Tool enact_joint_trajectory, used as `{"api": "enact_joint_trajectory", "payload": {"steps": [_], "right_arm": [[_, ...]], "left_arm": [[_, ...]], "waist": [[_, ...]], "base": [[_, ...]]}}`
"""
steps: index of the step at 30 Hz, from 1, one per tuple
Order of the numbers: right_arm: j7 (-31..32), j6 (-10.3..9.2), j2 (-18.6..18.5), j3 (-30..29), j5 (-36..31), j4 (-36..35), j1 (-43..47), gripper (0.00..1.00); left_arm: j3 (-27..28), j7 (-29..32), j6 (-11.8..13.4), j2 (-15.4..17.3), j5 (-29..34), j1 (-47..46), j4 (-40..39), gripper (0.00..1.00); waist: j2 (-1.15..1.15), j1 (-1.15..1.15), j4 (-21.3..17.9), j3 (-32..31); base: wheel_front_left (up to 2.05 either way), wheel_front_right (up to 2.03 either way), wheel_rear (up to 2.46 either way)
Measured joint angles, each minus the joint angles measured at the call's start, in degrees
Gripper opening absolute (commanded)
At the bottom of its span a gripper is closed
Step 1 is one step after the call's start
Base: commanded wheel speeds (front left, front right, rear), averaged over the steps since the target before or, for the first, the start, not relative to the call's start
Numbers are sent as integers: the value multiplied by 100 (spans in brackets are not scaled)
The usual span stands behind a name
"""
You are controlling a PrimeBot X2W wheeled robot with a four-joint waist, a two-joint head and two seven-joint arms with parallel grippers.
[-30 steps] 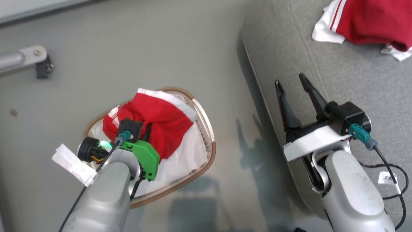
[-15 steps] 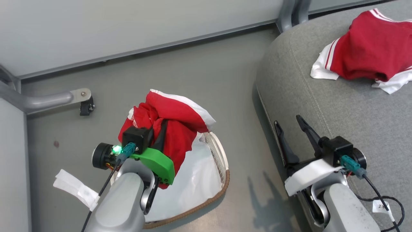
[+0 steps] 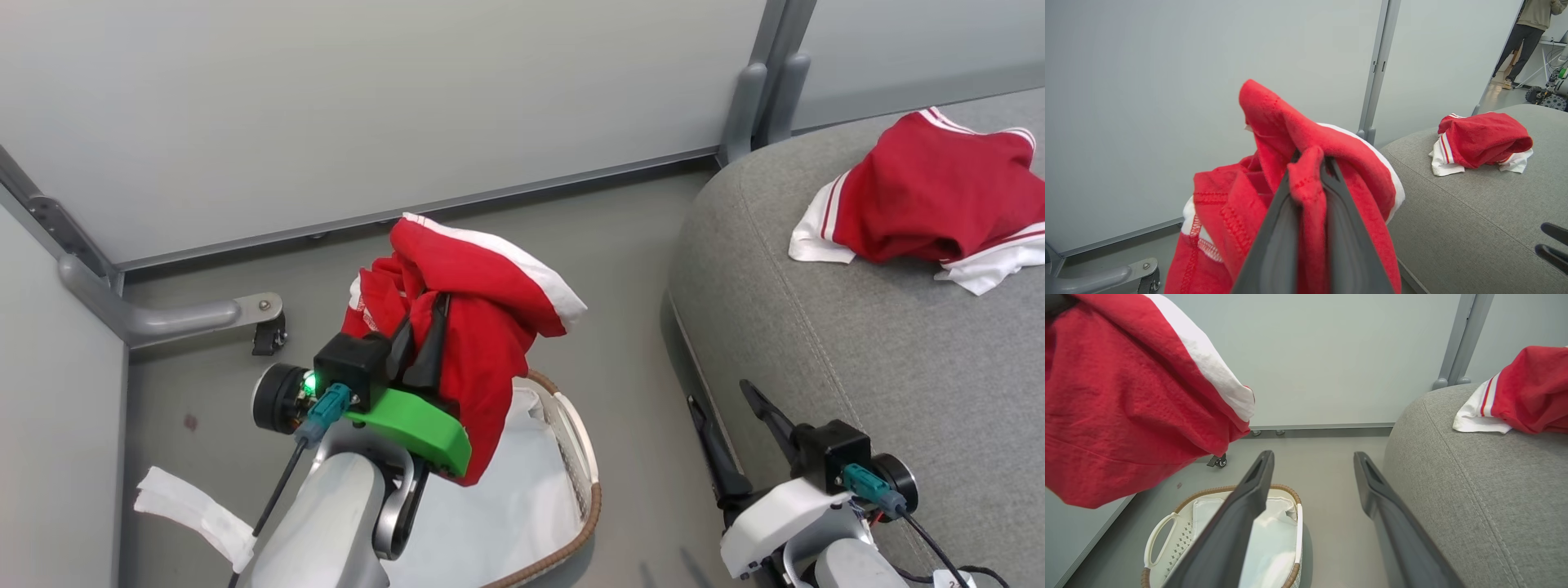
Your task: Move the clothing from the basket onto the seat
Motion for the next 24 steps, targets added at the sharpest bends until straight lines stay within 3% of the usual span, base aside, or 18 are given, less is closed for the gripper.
{"api": "enact_joint_trajectory", "payload": {"steps": [10, 24], "right_arm": [[0, 0, -3, 302, -113, 177, 132, 100], [0, 0, -1, 1958, -89, 622, -1039, 100]], "left_arm": [[-222, 0, 93, -4, -145, 141, -343, 0], [-591, 0, 103, -7, -303, 47, -330, 0]], "waist": [[0, 0, 154, -189], [0, 0, 365, 76]], "base": [[0, 0, 0], [0, 0, 0]]}}
